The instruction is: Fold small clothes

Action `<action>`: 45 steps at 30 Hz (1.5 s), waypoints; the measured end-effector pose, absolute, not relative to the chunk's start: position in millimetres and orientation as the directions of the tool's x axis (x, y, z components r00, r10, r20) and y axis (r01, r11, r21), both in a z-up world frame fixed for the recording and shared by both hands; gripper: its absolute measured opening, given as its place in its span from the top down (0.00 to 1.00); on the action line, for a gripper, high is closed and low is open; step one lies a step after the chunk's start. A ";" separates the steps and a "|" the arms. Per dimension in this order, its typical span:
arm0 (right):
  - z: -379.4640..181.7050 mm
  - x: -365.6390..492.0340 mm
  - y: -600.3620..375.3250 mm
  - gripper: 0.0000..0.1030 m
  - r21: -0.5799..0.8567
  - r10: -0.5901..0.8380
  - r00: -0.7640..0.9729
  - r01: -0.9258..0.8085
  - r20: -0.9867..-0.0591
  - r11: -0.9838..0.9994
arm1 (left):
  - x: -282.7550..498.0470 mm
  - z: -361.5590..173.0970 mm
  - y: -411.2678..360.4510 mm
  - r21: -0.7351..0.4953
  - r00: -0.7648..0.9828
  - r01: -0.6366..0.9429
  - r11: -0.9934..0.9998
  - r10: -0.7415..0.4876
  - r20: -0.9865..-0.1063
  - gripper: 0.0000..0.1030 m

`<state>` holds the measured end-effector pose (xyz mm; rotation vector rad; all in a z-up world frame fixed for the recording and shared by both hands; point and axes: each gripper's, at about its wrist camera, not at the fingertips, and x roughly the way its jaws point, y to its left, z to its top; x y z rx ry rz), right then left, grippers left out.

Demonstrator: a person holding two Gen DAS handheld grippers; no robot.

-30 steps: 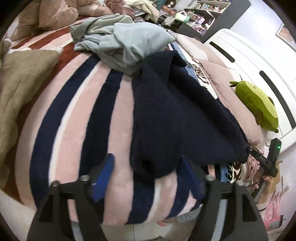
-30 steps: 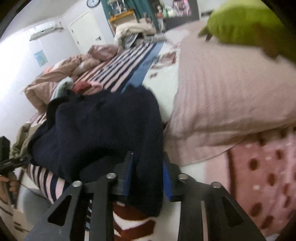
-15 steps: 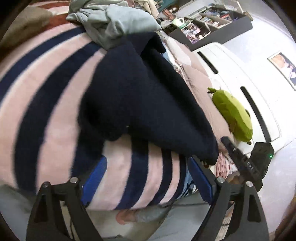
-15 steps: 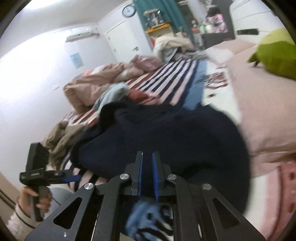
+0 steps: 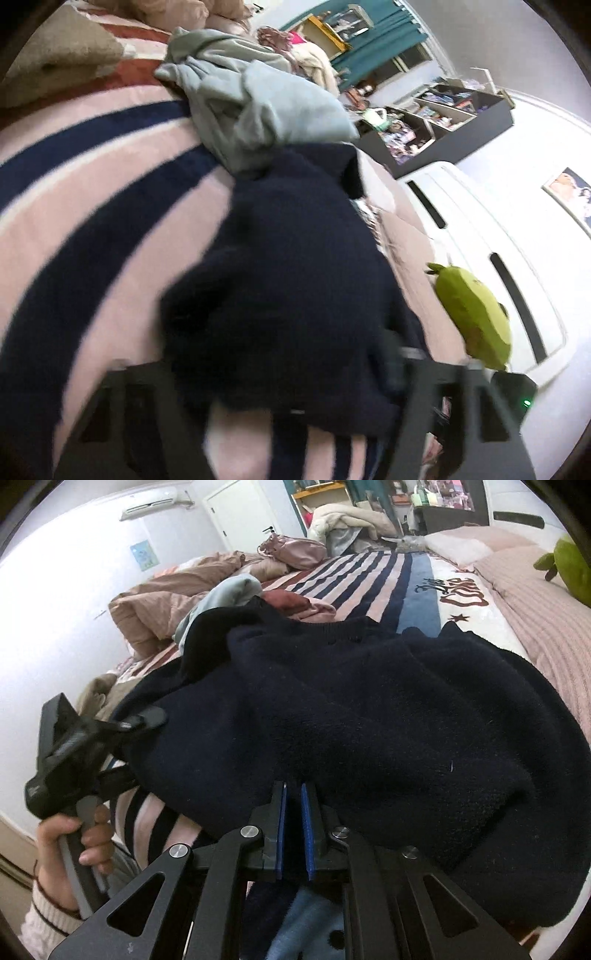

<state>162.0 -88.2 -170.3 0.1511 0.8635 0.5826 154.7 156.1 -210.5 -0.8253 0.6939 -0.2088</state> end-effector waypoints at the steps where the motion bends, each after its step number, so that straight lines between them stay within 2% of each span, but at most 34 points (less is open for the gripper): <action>1: -169.5 163.6 -88.2 0.97 0.359 0.542 0.503 -0.419 -0.673 0.834 | 156.5 -211.9 159.0 -0.749 0.761 -0.082 0.657 -0.444 -0.473 0.60; 2: -168.8 163.5 -88.0 0.97 0.360 0.543 0.502 -0.418 -0.674 0.834 | 155.8 -210.6 160.2 -0.753 0.762 -0.074 0.654 -0.450 -0.465 0.66; 5: -168.8 160.0 -86.3 0.96 0.356 0.539 0.502 -0.419 -0.676 0.836 | 145.6 -194.7 153.2 -0.671 0.779 -0.047 0.740 -0.394 -0.488 0.72; 12: -167.0 144.5 -88.7 0.95 0.403 0.596 0.459 -0.453 -0.659 0.795 | 102.3 -167.5 151.2 -0.627 0.808 0.018 0.779 -0.381 -0.450 0.74; 17: -164.3 132.1 -81.1 0.95 0.456 0.655 0.389 -0.491 -0.648 0.743 | 73.6 -167.4 166.5 -0.646 0.828 0.021 0.763 -0.376 -0.417 0.74; 21: -158.7 123.9 -61.7 0.95 0.441 0.661 0.350 -0.531 -0.663 0.723 | 57.8 -172.3 185.3 -0.637 0.818 0.028 0.770 -0.384 -0.428 0.74; 26: -144.1 122.7 -34.2 0.95 0.429 0.677 0.348 -0.567 -0.649 0.703 | 58.5 -182.9 191.2 -0.644 0.783 0.047 0.764 -0.429 -0.451 0.63; 29: -152.5 126.1 -13.8 0.95 0.384 0.638 0.340 -0.575 -0.690 0.722 | 62.5 -189.2 196.9 -0.691 0.789 0.052 0.721 -0.454 -0.415 0.55; 32: -167.0 134.1 -5.2 0.95 0.382 0.620 0.326 -0.561 -0.714 0.735 | 66.0 -189.8 195.9 -0.707 0.792 0.054 0.705 -0.461 -0.400 0.55; 33: -168.6 135.7 -5.2 0.95 0.388 0.623 0.327 -0.557 -0.710 0.734 | 67.9 -188.1 192.7 -0.700 0.793 0.057 0.712 -0.458 -0.402 0.55; 35: -169.0 138.9 -7.0 0.95 0.409 0.633 0.322 -0.545 -0.704 0.732 | 70.1 -182.4 187.7 -0.687 0.795 0.073 0.723 -0.458 -0.398 0.65; 37: -167.6 139.7 -13.3 0.95 0.433 0.651 0.315 -0.541 -0.690 0.721 | 72.3 -170.6 180.3 -0.666 0.800 0.099 0.739 -0.458 -0.388 0.68; 42: -157.5 139.1 -50.1 0.95 0.542 0.735 0.312 -0.516 -0.602 0.663 | 84.4 -134.1 154.0 -0.572 0.799 0.164 0.804 -0.448 -0.401 0.69; 45: -146.9 133.1 -90.2 0.95 0.547 0.733 0.380 -0.493 -0.565 0.677 | 93.5 -111.7 125.7 -0.500 0.795 0.214 0.839 -0.447 -0.410 0.70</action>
